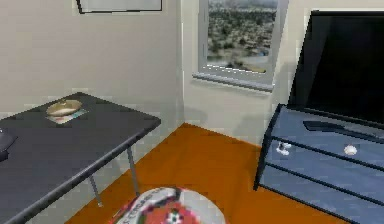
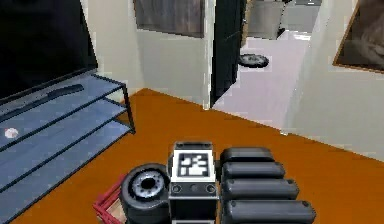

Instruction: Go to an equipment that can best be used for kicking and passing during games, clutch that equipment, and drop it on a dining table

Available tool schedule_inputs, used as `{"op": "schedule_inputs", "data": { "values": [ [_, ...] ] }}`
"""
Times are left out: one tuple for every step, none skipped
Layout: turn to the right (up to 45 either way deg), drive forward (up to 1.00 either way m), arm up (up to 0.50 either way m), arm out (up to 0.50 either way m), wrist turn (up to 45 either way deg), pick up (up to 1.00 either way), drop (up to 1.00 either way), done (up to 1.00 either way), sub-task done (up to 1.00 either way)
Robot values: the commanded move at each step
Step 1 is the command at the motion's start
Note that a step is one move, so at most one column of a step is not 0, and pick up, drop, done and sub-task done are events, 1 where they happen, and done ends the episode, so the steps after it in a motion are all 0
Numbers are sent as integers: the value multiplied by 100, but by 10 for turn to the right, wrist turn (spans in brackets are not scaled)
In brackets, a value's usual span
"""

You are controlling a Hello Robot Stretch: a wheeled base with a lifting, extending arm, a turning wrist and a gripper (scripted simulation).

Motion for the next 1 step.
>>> {"op": "schedule_inputs", "data": {
  "values": [
    [-150,0,0,0,0,0,0,0,0]
  ]
}}
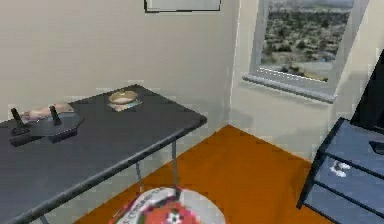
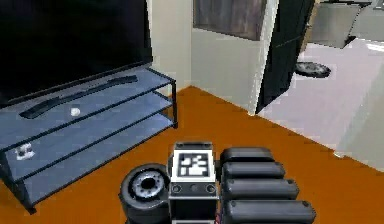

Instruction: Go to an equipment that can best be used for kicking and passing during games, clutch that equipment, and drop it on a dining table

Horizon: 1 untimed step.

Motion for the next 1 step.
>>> {"op": "schedule_inputs", "data": {
  "values": [
    [450,0,0,0,0,0,0,0,0]
  ]
}}
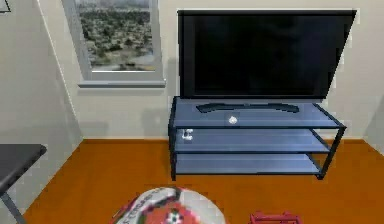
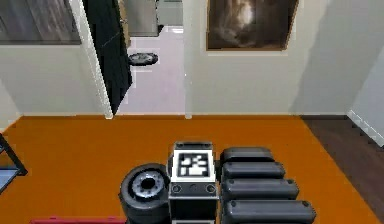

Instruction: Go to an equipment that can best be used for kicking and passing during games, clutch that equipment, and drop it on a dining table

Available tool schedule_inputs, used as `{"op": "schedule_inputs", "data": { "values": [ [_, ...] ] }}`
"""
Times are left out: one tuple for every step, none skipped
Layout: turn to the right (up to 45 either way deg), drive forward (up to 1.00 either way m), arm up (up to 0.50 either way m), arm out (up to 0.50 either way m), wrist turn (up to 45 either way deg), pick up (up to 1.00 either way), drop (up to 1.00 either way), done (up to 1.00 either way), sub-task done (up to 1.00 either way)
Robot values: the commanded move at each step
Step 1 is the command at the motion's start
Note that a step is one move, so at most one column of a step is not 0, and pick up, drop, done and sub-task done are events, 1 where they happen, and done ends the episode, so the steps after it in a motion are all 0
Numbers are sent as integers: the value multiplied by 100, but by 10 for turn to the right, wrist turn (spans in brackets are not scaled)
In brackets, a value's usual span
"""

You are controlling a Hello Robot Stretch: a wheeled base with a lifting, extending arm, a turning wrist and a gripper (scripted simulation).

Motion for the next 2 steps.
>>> {"op": "schedule_inputs", "data": {
  "values": [
    [450,0,0,0,0,0,0,0,0],
    [180,0,0,0,0,0,0,0,0]
  ]
}}
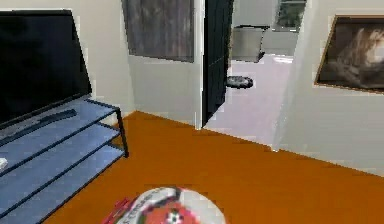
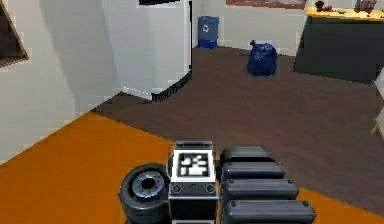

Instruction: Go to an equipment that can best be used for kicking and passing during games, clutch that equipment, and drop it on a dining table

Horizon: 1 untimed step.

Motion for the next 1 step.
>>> {"op": "schedule_inputs", "data": {
  "values": [
    [-450,0,0,0,0,0,0,0,0]
  ]
}}
